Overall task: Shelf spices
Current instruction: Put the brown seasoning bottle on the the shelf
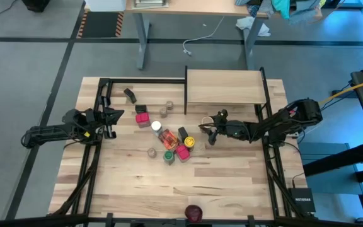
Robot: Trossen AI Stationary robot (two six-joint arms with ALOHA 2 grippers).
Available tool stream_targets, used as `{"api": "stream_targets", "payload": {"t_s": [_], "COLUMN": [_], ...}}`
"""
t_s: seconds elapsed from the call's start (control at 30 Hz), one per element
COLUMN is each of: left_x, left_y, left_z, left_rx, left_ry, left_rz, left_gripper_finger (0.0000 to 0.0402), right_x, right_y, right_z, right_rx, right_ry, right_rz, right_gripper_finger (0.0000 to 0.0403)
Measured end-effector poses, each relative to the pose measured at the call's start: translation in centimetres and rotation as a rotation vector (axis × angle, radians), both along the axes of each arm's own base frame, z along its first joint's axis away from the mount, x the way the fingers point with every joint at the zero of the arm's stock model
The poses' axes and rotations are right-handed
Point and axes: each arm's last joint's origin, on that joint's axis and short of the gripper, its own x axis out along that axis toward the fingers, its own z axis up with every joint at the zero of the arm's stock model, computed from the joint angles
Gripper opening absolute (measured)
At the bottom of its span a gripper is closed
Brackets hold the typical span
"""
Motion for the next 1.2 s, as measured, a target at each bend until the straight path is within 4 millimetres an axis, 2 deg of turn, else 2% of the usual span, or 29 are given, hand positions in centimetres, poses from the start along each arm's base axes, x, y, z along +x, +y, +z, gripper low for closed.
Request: {"api": "stream_targets", "payload": {"t_s": [0.3, 0.63, 0.8, 0.93, 1.2], "left_x": [0.0, 0.0, -0.1, -0.1, -0.1], "left_y": [0.0, 0.0, 0.0, 0.0, 0.0], "left_z": [0.0, 0.0, 0.2, 0.2, 0.2], "left_rx": [-0.04, -0.04, -0.037, -0.019, 0.003], "left_ry": [-0.008, -0.009, -0.027, -0.03, -0.027], "left_rz": [-0.02, -0.021, -0.021, -0.011, 0.01], "left_gripper_finger": [0.0, 0.0, 0.0, 0.0, 0.0], "right_x": [-0.1, -0.8, -1.9, -2.8, -5.7], "right_y": [-0.1, -0.5, -0.9, -2.4, -8.0], "right_z": [3.7, 12.0, 15.7, 17.7, 18.7], "right_rx": [0.004, -0.08, -0.159, -0.184, -0.148], "right_ry": [-0.09, 0.036, 0.06, 0.06, 0.047], "right_rz": [-0.039, -0.179, -0.332, -0.43, -0.682], "right_gripper_finger": [0.0279, 0.0279, 0.0279, 0.0279, 0.0279]}}
